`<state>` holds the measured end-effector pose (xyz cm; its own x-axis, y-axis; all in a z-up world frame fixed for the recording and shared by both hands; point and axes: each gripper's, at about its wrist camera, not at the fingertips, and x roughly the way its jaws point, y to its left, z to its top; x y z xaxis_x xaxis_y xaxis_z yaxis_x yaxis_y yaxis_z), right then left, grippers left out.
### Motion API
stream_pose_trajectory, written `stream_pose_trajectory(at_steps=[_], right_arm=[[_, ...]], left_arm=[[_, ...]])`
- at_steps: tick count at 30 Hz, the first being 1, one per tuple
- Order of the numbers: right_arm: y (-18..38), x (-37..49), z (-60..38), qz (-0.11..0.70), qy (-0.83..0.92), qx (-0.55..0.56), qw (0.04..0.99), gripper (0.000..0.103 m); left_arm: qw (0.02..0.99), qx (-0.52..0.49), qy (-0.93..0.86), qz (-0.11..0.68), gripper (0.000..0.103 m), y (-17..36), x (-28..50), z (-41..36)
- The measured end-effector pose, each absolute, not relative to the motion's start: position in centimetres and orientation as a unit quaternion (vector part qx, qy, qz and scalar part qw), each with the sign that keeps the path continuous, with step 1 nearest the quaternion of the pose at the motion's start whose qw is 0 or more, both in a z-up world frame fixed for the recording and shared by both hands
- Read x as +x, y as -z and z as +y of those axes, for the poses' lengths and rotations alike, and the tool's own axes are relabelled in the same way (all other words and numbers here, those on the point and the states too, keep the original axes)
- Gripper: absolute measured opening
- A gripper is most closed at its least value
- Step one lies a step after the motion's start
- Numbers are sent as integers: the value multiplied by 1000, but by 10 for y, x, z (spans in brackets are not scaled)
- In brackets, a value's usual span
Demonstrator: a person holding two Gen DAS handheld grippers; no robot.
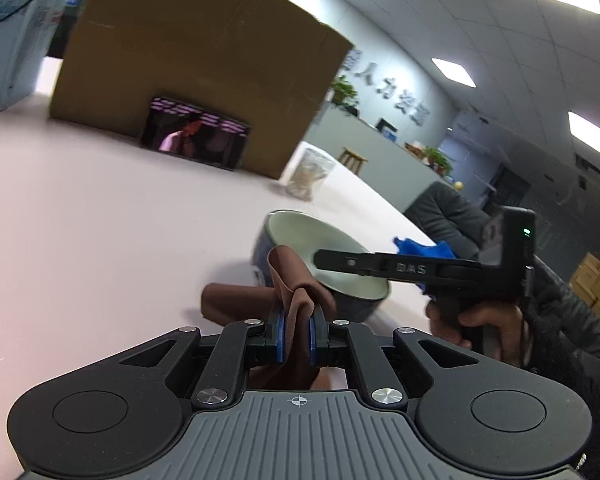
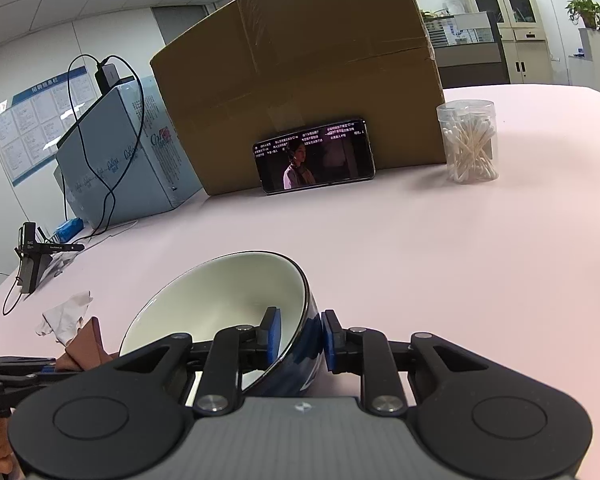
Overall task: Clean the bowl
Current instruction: 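Rub the cloth along the bowl's outer wall with the left gripper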
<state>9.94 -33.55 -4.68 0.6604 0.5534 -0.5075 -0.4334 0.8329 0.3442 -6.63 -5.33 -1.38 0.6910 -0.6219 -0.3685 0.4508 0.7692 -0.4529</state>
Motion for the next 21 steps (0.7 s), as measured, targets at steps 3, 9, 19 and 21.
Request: stream_pose_trajectory(at_steps=[3,9,19,21], right_arm=[[47,99,-336,309,-273,100,905,25],[47,99,-337,309,-275,104,904,27],[48,98,-337,308,-276,106,904,27],[48,97,-337,308,-277,107,904,27]], left_arm=[[899,-169,317,252,9,12,-68,-56],[909,-197,267,253,9,16,-63,-45],[903,-183,292,258,9,16,-62,-57],[904,-187,285,260,9,17,-60,-55]])
